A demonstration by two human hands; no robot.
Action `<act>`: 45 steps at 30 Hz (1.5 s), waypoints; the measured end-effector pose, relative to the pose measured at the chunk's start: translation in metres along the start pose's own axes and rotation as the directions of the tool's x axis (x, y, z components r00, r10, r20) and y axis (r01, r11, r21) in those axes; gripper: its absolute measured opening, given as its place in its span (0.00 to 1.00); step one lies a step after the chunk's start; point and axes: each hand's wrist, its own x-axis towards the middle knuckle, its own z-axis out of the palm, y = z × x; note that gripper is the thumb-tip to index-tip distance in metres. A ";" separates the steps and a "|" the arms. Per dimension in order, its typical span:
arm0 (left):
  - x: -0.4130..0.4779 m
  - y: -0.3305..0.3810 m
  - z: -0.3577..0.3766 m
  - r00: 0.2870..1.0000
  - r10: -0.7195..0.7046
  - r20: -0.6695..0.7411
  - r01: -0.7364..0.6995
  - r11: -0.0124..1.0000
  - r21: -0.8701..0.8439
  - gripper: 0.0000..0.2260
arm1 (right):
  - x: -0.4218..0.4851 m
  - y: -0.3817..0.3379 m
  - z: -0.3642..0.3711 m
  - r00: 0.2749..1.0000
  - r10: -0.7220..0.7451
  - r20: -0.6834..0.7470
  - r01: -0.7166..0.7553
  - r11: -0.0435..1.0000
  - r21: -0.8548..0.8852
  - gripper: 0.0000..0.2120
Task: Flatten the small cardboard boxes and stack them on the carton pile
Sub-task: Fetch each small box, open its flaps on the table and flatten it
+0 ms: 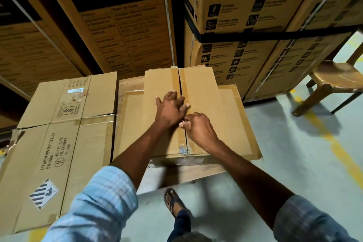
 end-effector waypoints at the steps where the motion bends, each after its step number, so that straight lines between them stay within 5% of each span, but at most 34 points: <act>1: -0.012 0.001 0.001 1.000 0.008 0.011 -0.009 1.000 0.012 0.23 | -0.003 0.001 0.000 1.000 -0.001 -0.010 0.001 1.000 -0.016 0.07; 6: -0.037 0.000 -0.002 0.981 0.027 0.192 -0.012 0.997 -0.075 0.23 | -0.030 -0.007 0.005 0.988 -0.025 -0.154 0.010 0.995 -0.095 0.05; 11: -0.026 0.006 -0.011 0.927 -0.047 0.372 0.029 0.998 0.054 0.25 | -0.081 -0.021 -0.006 0.991 -0.107 -0.079 0.092 0.981 -0.170 0.04; 14: -0.028 0.004 -0.005 0.920 -0.056 0.387 0.008 0.992 0.123 0.29 | -0.129 -0.029 -0.017 0.989 -0.124 -0.077 0.111 0.983 -0.146 0.05; 17: -0.036 0.001 -0.003 0.937 -0.028 0.348 -0.019 0.991 0.130 0.29 | -0.185 -0.032 -0.015 0.952 -0.175 -0.252 0.144 0.980 -0.135 0.12; 19: -0.038 0.004 -0.004 0.946 -0.025 0.325 -0.012 0.994 0.111 0.29 | -0.238 -0.042 -0.017 0.924 -0.280 -0.259 0.243 0.956 -0.168 0.08; 20: -0.039 0.006 -0.003 0.955 -0.029 0.294 -0.004 0.994 0.110 0.28 | -0.265 -0.048 -0.014 0.919 -0.338 -0.201 0.291 0.929 -0.230 0.02; 22: -0.048 0.012 -0.002 0.983 -0.025 0.184 0.000 0.991 0.134 0.26 | -0.315 -0.063 -0.002 0.945 -0.328 0.006 0.315 0.904 -0.290 0.06; 24: -0.063 0.014 0.000 1.000 0.004 0.001 -0.004 0.990 0.141 0.19 | -0.343 -0.072 0.010 0.951 -0.155 0.266 0.232 0.929 -0.288 0.07; 26: -0.075 0.015 0.000 0.991 0.046 -0.127 -0.034 0.995 0.096 0.14 | -0.349 -0.070 0.014 0.891 0.011 0.453 0.130 0.952 -0.278 0.12; 29: -0.090 0.012 -0.002 0.992 0.089 -0.089 -0.083 0.994 0.077 0.16 | -0.347 -0.088 -0.009 0.772 0.138 0.621 0.070 0.952 -0.298 0.15; 31: -0.097 0.012 -0.006 0.998 0.052 0.040 -0.052 0.999 0.000 0.21 | -0.356 -0.102 -0.017 0.804 0.244 0.542 -0.046 0.935 -0.352 0.30; 34: -0.105 0.007 -0.010 0.978 0.020 0.208 -0.013 0.999 -0.037 0.28 | -0.353 -0.139 -0.056 0.782 0.302 0.546 -0.106 0.927 -0.360 0.39; 35: -0.106 0.008 -0.012 0.973 0.019 0.229 -0.010 0.999 -0.041 0.29 | -0.344 -0.144 -0.072 0.815 0.320 0.482 -0.134 0.915 -0.382 0.39; 37: -0.109 0.010 -0.016 0.964 0.032 0.264 -0.018 0.998 -0.055 0.29 | -0.321 -0.152 -0.096 0.974 0.084 0.208 0.017 0.896 -0.443 0.33; 39: -0.105 0.013 -0.020 0.953 0.035 0.301 -0.022 0.999 -0.046 0.27 | -0.289 -0.159 -0.111 0.999 -0.023 0.042 0.040 0.881 -0.471 0.26; 43: -0.093 0.009 -0.019 0.921 0.015 0.390 -0.023 1.000 0.015 0.27 | -0.212 -0.142 -0.085 0.988 0.045 0.149 0.019 0.914 -0.406 0.22; 45: -0.090 0.006 -0.023 0.893 0.029 0.449 -0.043 0.999 0.021 0.29 | -0.190 -0.131 -0.073 0.997 0.039 0.063 -0.013 0.929 -0.370 0.21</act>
